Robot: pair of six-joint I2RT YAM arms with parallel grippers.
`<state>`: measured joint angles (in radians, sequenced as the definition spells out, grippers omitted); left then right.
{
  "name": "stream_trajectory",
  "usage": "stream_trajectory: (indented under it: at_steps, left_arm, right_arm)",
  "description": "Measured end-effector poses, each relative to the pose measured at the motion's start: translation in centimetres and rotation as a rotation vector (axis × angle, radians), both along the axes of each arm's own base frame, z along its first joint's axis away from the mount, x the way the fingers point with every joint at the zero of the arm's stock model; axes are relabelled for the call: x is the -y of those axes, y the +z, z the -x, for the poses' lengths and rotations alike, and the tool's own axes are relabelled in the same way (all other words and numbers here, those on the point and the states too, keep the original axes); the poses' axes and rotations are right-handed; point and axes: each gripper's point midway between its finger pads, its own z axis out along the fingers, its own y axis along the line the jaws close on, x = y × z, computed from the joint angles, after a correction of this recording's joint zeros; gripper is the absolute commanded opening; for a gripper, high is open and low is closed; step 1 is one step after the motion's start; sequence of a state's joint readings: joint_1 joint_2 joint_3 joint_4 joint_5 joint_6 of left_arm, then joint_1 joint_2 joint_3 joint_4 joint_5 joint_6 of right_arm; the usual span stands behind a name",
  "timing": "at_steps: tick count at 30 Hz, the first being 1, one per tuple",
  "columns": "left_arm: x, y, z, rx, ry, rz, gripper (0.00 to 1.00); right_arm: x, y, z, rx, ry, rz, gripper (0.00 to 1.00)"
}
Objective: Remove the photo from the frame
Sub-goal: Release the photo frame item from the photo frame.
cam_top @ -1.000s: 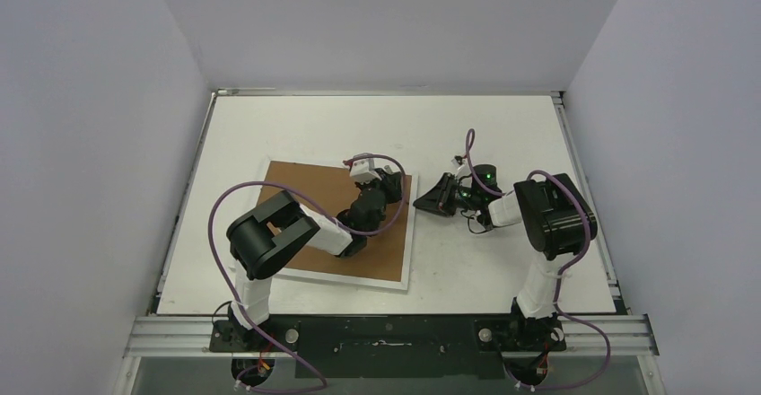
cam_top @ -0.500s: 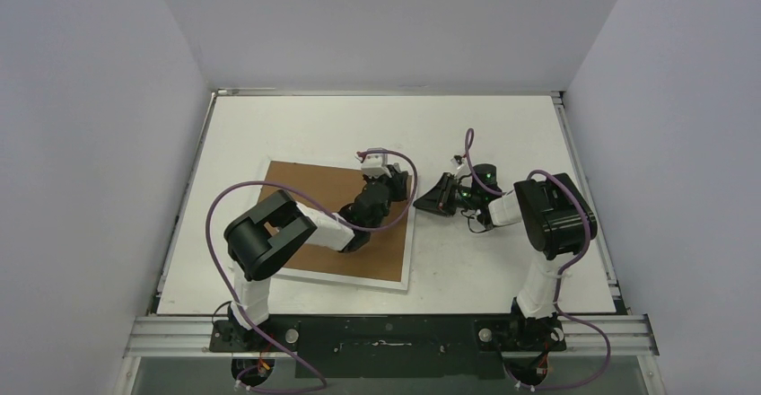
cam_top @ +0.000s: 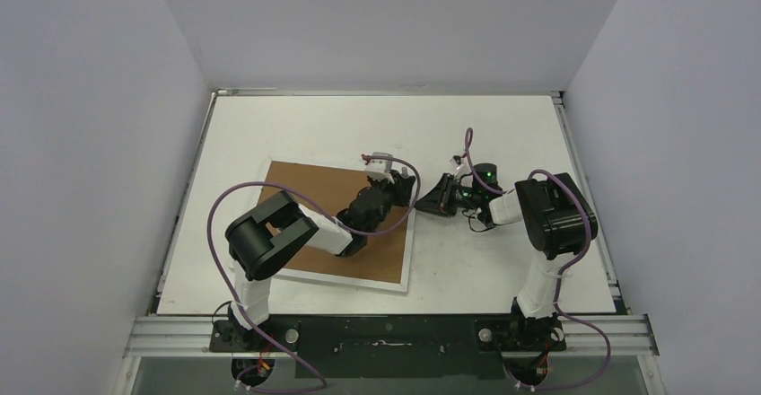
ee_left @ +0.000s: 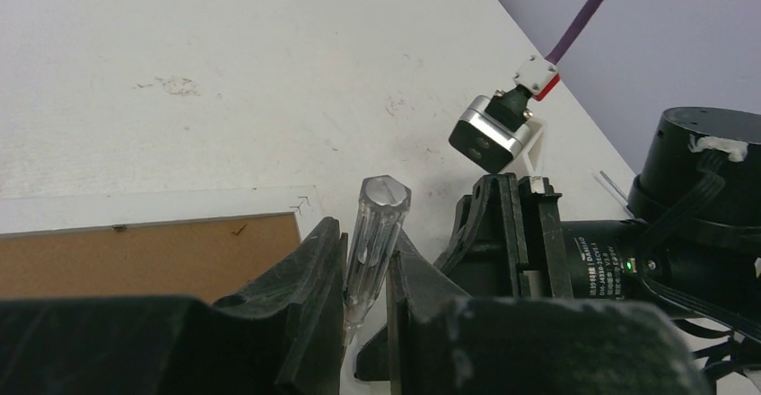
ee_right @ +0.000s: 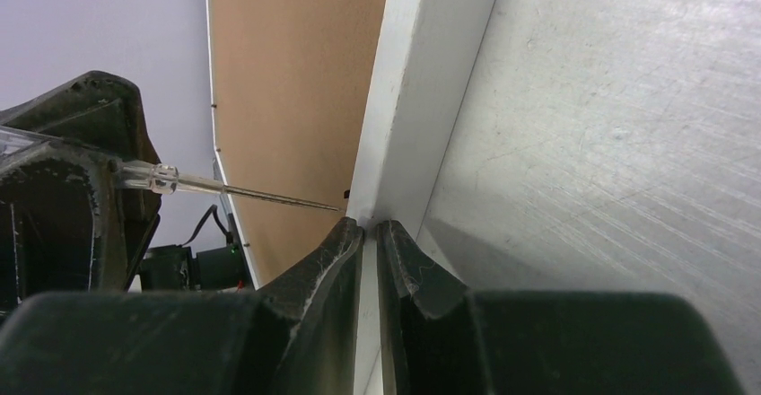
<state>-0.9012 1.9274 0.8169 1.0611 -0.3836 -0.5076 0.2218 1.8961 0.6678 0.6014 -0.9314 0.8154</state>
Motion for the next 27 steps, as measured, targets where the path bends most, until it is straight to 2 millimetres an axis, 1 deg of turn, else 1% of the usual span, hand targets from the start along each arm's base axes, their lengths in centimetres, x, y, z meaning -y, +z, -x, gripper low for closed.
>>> stream_trajectory:
  at_steps: [4, 6, 8, 10, 12, 14, 15, 17, 20, 22, 24, 26, 27]
  left_arm:
    - [0.4, 0.1, 0.3, 0.012, -0.030, 0.012, 0.00]
    - [0.2, 0.0, 0.4, 0.010, -0.027, 0.016, 0.00]
    - [-0.3, -0.1, 0.3, 0.000, -0.019, 0.029, 0.00]
    - [-1.2, -0.3, 0.3, -0.032, -0.013, 0.049, 0.00]
    - [-1.6, 0.0, 1.1, -0.072, -0.040, 0.096, 0.00]
    - [-1.9, 1.1, 2.2, -0.099, -0.081, 0.151, 0.00]
    - [-2.1, 2.3, 2.8, -0.107, -0.107, 0.191, 0.00]
    - [-2.7, 4.2, 3.4, -0.118, -0.136, 0.250, 0.00]
    - [-3.9, 6.9, 3.6, -0.144, -0.173, 0.309, 0.00]
    - [-4.8, 8.0, 3.8, -0.159, -0.175, 0.319, 0.00]
    - [-5.5, 8.7, 4.3, -0.187, -0.175, 0.310, 0.00]
    - [-5.9, 9.1, 4.9, -0.212, -0.181, 0.291, 0.00]
    - [-6.0, 9.1, 5.3, -0.227, -0.183, 0.277, 0.00]
  right_arm:
    - [0.1, -0.1, 0.3, -0.012, 0.013, -0.002, 0.12]
    - [0.1, 0.0, 0.4, -0.010, 0.017, 0.000, 0.14]
    - [0.2, 0.0, 0.5, -0.013, 0.018, 0.004, 0.20]
    - [0.3, 0.0, 0.6, -0.008, 0.019, 0.015, 0.25]
    - [0.5, -0.1, 0.6, -0.004, 0.013, 0.041, 0.32]
    - [0.6, 0.0, 0.8, 0.014, 0.010, 0.074, 0.41]
    - [0.7, 0.4, 0.9, 0.037, 0.012, 0.096, 0.50]
    - [0.7, 1.6, 1.0, 0.101, 0.017, 0.126, 0.60]
    - [0.2, 5.0, 1.0, 0.275, 0.035, 0.180, 0.70]
    - [-1.0, 8.2, 1.5, 0.433, 0.067, 0.200, 0.72]
    - [-2.2, 10.4, 2.3, 0.551, 0.100, 0.208, 0.73]
    - [-3.3, 12.0, 3.3, 0.643, 0.135, 0.212, 0.73]
    - [-3.6, 12.5, 3.6, 0.677, 0.146, 0.221, 0.73]
